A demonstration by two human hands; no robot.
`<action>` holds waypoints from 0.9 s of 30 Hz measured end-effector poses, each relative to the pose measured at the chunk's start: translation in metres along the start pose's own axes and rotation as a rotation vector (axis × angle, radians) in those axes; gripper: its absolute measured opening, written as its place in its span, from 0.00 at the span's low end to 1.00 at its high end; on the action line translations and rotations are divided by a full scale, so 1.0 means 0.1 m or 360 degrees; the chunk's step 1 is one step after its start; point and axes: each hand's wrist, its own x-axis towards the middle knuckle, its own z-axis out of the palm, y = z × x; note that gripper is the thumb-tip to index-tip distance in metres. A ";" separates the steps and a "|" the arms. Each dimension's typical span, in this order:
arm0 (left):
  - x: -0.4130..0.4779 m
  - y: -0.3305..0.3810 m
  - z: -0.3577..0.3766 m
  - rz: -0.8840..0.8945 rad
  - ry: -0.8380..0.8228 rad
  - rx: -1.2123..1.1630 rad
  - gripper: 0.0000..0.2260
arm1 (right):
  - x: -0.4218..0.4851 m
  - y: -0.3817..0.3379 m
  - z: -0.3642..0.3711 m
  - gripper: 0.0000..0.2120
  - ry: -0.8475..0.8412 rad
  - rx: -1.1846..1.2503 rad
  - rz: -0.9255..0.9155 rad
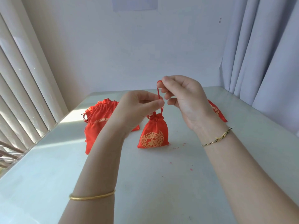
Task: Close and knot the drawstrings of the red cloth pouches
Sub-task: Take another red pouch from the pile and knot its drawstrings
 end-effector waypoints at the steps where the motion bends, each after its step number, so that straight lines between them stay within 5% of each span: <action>1: 0.01 0.00 0.01 0.0020 0.0016 0.0021 0.02 | -0.01 -0.01 0.01 0.10 -0.0028 0.0013 -0.0001; 5: 0.04 -0.03 0.01 0.0044 0.0071 0.0026 0.04 | 0.01 0.01 -0.01 0.11 -0.0028 0.0147 0.0131; 10: 0.06 -0.07 -0.01 0.0037 0.0086 -0.0037 0.05 | 0.04 0.11 -0.10 0.11 -0.0244 -0.0248 0.0496; 18: 0.06 -0.09 -0.04 -0.0028 0.0115 -0.0279 0.05 | 0.03 0.10 -0.19 0.10 -0.0240 -0.0420 0.0237; 24: 0.05 -0.08 -0.05 -0.0125 0.0062 -0.0373 0.04 | -0.04 -0.03 -0.28 0.12 -0.0820 -0.0618 0.0277; 27: 0.04 -0.05 -0.04 -0.0089 -0.0016 -0.0314 0.06 | -0.01 -0.01 -0.31 0.22 -0.0610 -0.0638 0.0331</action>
